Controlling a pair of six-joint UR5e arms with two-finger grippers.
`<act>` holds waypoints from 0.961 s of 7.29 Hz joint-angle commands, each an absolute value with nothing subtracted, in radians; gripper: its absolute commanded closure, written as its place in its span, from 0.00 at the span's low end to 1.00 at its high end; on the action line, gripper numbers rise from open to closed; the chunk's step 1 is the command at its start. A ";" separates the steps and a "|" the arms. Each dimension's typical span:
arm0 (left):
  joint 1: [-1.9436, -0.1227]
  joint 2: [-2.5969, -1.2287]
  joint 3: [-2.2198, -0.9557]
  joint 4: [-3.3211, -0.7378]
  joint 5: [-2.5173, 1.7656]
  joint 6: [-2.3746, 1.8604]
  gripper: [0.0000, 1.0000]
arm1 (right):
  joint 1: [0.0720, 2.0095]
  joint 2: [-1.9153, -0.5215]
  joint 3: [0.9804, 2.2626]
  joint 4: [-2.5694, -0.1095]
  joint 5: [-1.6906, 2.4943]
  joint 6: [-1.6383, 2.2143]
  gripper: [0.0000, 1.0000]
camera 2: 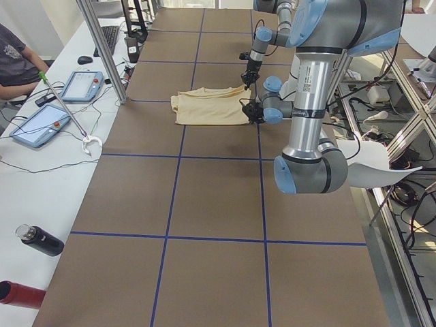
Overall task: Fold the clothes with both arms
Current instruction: 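Grasp both near corners of the shirt with both grippers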
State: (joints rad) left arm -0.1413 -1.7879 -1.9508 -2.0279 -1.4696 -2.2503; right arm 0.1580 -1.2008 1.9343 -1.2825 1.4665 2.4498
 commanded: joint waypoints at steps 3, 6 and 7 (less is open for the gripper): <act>-0.153 -1.795 -2.006 -2.026 -1.473 -2.252 1.00 | 0.160 -1.200 1.936 -1.289 1.466 2.450 1.00; -0.156 -1.795 -1.996 -2.026 -1.467 -2.258 0.57 | 0.158 -1.207 1.936 -1.289 1.466 2.450 1.00; -0.182 -1.796 -2.014 -2.037 -1.454 -2.301 0.43 | 0.158 -1.207 1.936 -1.289 1.466 2.448 1.00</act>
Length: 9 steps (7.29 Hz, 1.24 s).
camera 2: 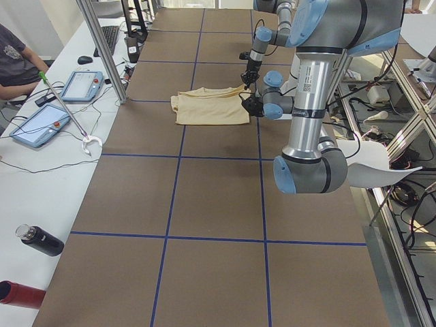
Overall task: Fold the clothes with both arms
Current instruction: 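Grasp both near corners of the shirt with both grippers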
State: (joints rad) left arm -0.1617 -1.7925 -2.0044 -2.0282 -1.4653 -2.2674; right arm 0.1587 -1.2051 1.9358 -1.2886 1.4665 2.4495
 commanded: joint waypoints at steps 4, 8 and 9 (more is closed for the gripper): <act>-0.173 -1.807 -1.974 -2.040 -1.408 -2.400 0.40 | 0.160 -1.209 1.936 -1.289 1.466 2.448 1.00; -0.169 -1.807 -1.945 -2.039 -1.416 -2.419 0.40 | 0.160 -1.209 1.936 -1.289 1.466 2.448 1.00; -0.167 -1.809 -1.944 -2.040 -1.417 -2.419 0.40 | 0.160 -1.210 1.936 -1.289 1.466 2.448 1.00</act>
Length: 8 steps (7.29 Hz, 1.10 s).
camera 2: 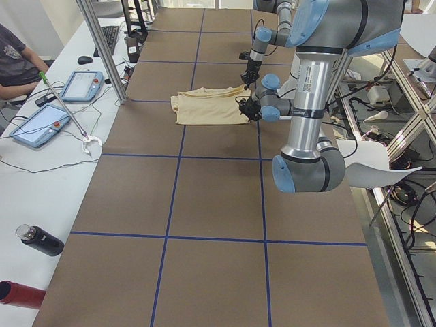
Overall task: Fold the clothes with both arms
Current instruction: 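Grasp both near corners of the shirt with both grippers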
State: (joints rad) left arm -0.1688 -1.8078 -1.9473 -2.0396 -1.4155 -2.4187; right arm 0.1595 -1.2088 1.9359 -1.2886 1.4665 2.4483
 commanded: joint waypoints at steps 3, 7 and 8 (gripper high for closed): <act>-0.167 -1.809 -1.944 -2.039 -1.430 -2.418 0.40 | 0.163 -1.210 1.936 -1.289 1.466 2.448 1.00; -0.158 -1.809 -1.936 -2.034 -1.451 -2.419 0.39 | 0.164 -1.212 1.944 -1.289 1.466 2.448 1.00; -0.158 -1.810 -1.933 -2.034 -1.453 -2.418 0.39 | 0.164 -1.212 1.944 -1.289 1.466 2.448 1.00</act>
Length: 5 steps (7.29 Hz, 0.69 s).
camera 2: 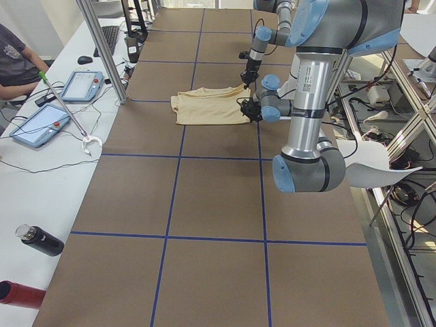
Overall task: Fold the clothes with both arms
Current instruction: 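Grasp both near corners of the shirt with both grippers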
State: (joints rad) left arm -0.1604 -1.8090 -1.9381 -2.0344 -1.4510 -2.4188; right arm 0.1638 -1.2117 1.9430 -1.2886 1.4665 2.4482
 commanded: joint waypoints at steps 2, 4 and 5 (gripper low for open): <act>-0.158 -1.810 -1.930 -2.036 -1.453 -2.418 0.39 | 0.164 -1.212 1.944 -1.289 1.466 2.448 1.00; -0.158 -1.812 -1.913 -2.039 -1.453 -2.419 0.55 | 0.163 -1.210 1.944 -1.289 1.466 2.448 1.00; -0.158 -1.819 -1.913 -2.039 -1.453 -2.419 0.57 | 0.164 -1.210 1.945 -1.289 1.466 2.448 1.00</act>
State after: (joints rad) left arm -0.1580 -1.8126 -1.9166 -2.0382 -1.4527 -2.4185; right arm 0.1631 -1.2110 1.9440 -1.2885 1.4665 2.4482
